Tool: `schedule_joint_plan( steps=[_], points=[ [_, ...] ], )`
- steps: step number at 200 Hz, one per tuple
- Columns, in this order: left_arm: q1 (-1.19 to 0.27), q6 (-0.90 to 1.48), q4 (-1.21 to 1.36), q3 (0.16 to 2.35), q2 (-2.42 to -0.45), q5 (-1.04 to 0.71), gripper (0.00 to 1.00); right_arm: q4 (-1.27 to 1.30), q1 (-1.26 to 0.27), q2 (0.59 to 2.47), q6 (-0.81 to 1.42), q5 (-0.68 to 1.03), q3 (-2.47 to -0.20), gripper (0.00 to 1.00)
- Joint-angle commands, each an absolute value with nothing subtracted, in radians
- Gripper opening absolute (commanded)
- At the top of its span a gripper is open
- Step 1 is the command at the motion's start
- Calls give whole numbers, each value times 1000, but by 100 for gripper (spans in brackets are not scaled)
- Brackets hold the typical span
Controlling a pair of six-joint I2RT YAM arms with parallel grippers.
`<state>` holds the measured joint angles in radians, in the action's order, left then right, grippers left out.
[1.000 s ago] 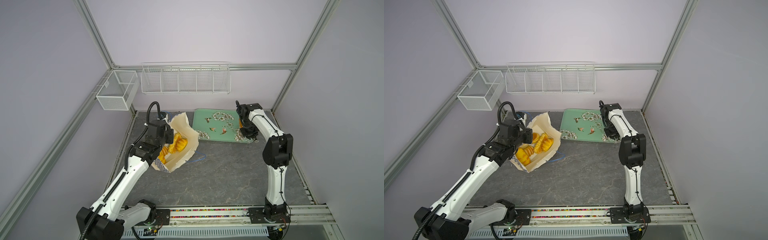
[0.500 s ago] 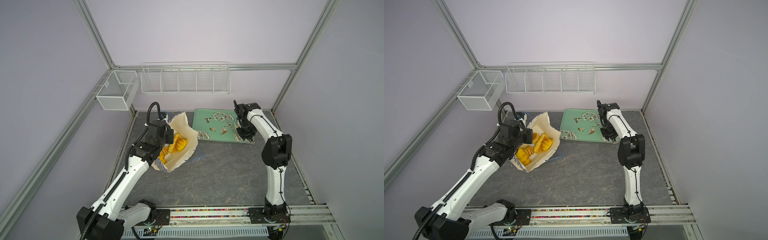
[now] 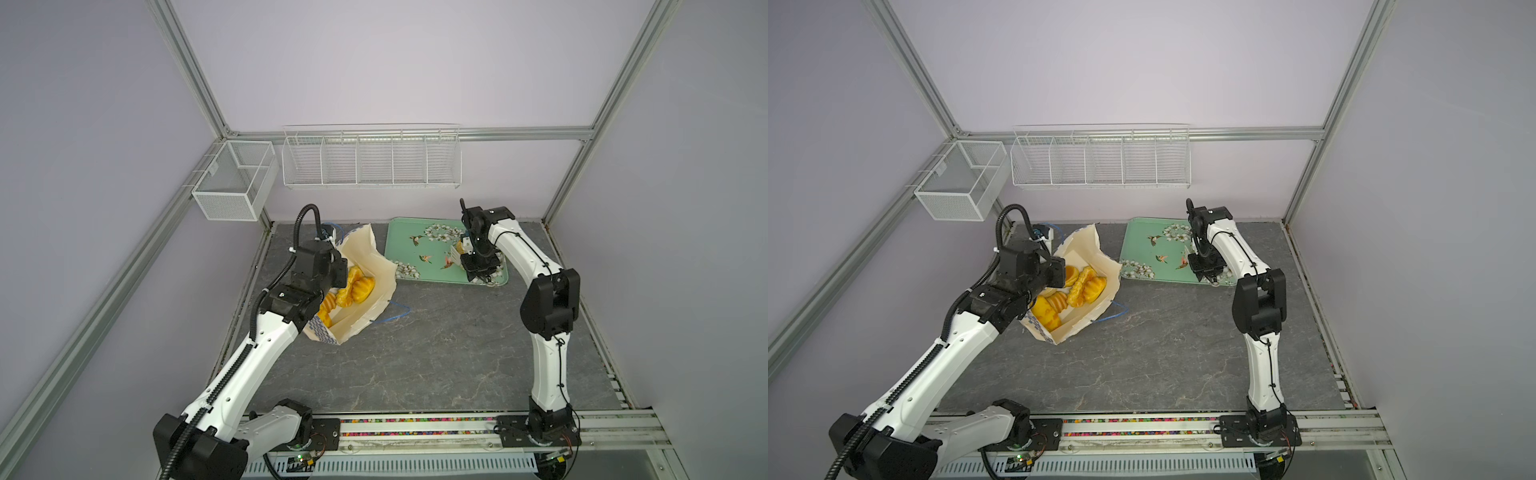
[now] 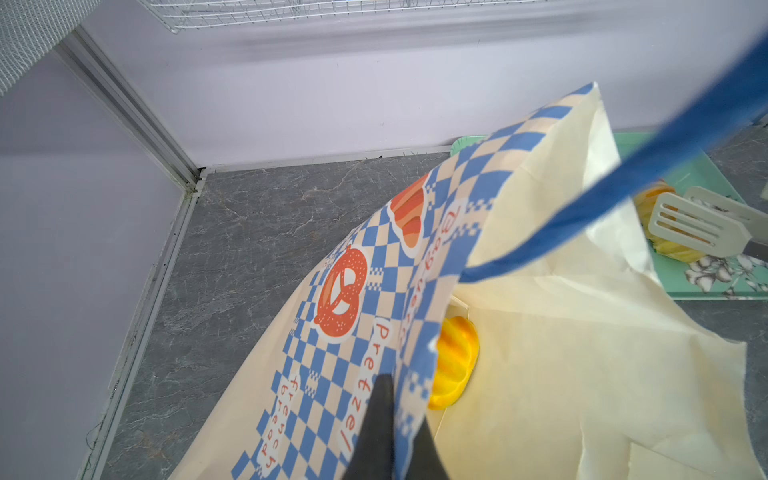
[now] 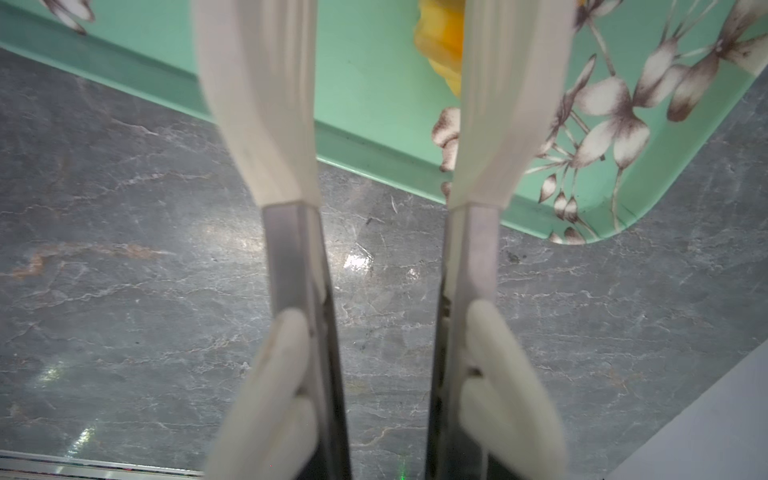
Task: Take the fake bread out of the paper bag
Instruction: 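Lower the bread onto the green tray with the right tongs and release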
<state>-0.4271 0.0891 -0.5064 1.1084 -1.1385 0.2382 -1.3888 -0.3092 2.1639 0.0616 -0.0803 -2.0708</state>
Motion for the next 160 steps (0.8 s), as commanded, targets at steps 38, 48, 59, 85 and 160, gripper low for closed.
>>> schedule_joint_plan(
  steps=[38,48,59,85,160],
  points=[
    [-423,80,-531,1100,-1129,219,0,-1282,-300,2107,103,46,-1973,24],
    [-423,77,-535,1101,-1128,221,0,-1278,-295,2123,105,46,-1968,21],
    [-423,75,-540,1103,-1126,222,0,-1279,-287,2142,108,33,-1970,17],
    [-423,74,-550,1108,-1119,225,0,-1281,-262,2164,105,-24,-1977,11],
    [-423,79,-557,1106,-1118,230,0,-1303,-168,2250,66,-76,-2077,8]
  ],
)
